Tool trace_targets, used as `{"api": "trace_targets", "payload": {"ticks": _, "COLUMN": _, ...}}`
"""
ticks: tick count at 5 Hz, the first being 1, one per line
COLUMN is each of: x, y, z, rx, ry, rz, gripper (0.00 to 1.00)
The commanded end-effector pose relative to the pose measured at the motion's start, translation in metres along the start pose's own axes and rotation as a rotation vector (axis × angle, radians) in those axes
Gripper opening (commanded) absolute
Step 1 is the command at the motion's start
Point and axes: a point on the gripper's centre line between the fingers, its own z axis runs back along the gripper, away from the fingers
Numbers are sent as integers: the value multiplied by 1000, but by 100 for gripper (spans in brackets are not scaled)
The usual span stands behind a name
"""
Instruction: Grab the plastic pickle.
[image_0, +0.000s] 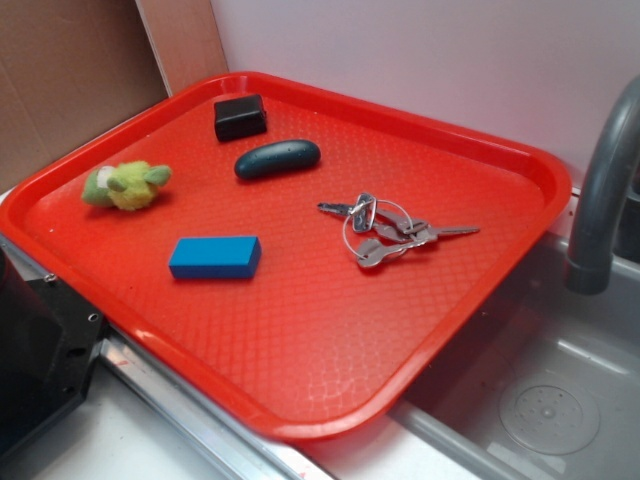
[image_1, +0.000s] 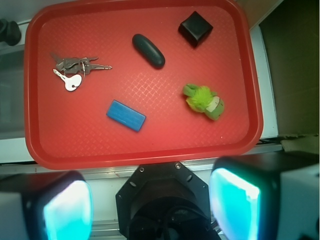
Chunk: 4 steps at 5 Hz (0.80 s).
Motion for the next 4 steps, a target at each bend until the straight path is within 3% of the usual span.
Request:
{"api": "trace_targets", "payload": {"ticks": 1, "x": 0, "y": 0, "z": 0, "rx": 0, "ry": 0, "rz": 0, "gripper": 100}}
{"api": "trace_targets", "payload": {"ticks": 3, "x": 99, "y": 3, "z": -22, "rx": 52, "ry": 45, "rz": 109, "gripper": 100}}
{"api": "trace_targets", "payload": {"ticks": 4, "x": 147, "y": 10, "z": -47, "rx": 79, "ry": 55, "rz": -26, "gripper": 100}}
